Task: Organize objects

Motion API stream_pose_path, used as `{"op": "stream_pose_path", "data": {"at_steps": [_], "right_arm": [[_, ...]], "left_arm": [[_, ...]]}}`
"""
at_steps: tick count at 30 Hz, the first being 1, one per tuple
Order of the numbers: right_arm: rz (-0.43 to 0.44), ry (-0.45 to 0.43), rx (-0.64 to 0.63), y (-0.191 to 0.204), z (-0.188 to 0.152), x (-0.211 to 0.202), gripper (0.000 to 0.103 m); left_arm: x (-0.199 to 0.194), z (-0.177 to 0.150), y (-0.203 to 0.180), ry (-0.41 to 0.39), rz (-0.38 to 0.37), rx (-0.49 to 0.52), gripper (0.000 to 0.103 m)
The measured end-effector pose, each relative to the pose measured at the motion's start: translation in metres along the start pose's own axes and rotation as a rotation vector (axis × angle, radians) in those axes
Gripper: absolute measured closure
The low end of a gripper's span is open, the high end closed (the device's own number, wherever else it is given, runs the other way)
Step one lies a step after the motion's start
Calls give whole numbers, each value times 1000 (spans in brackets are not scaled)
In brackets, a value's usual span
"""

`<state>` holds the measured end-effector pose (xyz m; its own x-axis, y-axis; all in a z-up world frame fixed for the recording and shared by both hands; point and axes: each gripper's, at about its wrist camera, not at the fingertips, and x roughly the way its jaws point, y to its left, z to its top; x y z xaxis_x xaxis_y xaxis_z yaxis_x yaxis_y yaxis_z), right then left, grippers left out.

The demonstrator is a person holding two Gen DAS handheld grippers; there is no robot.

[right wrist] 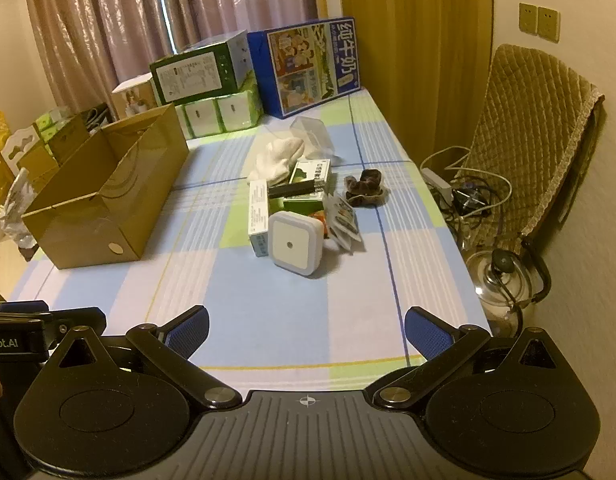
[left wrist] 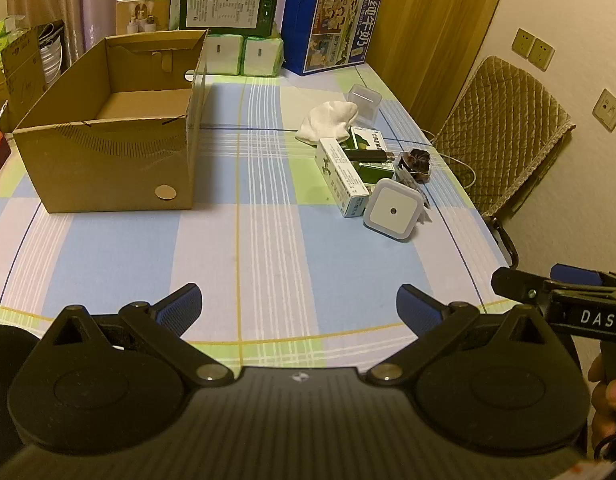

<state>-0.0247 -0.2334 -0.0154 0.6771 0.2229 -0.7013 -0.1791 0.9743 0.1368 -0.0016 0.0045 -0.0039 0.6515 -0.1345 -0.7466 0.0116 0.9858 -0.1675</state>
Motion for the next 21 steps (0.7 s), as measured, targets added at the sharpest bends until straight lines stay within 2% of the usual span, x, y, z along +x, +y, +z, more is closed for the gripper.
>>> {"op": "stream_pose_path", "data": {"at_steps": [21], "right_arm": [[-6, 2, 4, -1, -2, 2, 2]], "left_arm": [[1, -1, 3, 4, -1, -2, 1]]}}
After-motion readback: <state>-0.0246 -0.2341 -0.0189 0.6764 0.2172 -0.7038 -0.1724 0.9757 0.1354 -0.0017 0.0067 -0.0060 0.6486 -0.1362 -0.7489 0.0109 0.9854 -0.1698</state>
